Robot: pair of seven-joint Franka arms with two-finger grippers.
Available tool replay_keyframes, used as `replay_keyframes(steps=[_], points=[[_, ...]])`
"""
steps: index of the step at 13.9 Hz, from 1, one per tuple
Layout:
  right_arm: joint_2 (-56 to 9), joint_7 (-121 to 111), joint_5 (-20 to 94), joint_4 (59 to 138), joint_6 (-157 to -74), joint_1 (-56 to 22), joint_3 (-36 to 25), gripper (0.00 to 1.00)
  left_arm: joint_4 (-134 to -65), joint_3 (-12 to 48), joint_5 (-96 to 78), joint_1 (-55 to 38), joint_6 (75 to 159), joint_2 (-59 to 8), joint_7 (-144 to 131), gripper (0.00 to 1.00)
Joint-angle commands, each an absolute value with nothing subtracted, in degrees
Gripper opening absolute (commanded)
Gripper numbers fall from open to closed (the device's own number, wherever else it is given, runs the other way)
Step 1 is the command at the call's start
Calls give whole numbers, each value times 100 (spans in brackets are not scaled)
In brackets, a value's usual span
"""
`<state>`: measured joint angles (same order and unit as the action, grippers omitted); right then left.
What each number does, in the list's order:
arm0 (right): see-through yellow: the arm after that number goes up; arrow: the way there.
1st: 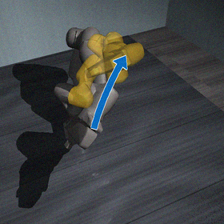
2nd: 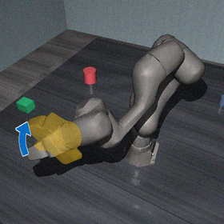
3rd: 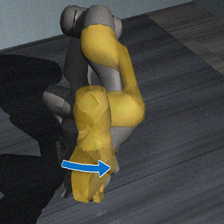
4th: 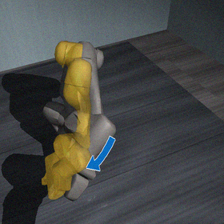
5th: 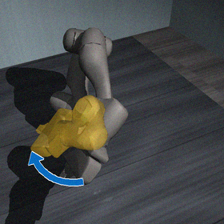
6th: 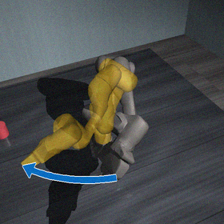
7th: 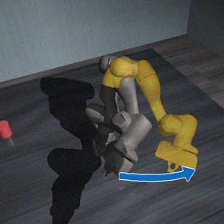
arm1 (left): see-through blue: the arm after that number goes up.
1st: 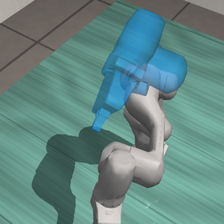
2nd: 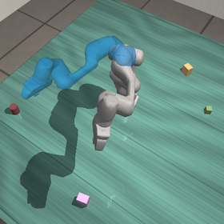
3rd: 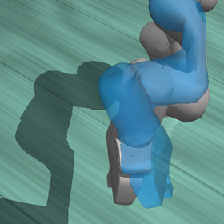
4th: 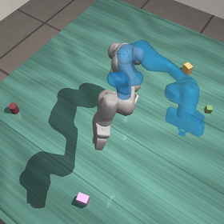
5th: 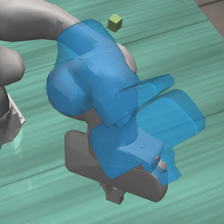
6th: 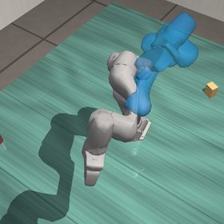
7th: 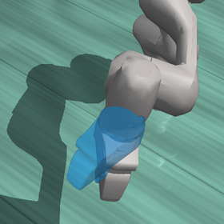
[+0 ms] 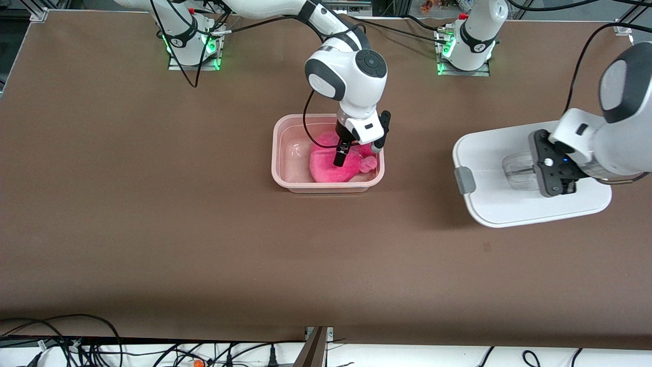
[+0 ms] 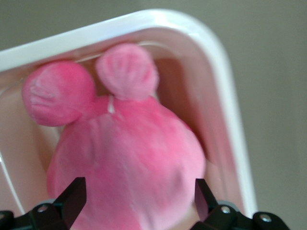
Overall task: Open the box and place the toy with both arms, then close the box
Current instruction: 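Open the right gripper to release the toy inside the box, then carry the lid onto the box with the left gripper while the right gripper withdraws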
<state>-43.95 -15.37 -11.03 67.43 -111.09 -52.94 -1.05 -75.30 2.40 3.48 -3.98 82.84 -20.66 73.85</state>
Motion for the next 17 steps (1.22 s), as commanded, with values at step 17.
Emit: replay_keyframes(steps=[17], points=[[-220, -317, 774, 9378, -9290, -4237, -2900, 100, -7409, 202, -1011, -3276, 9359, -3049, 4801, 0]])
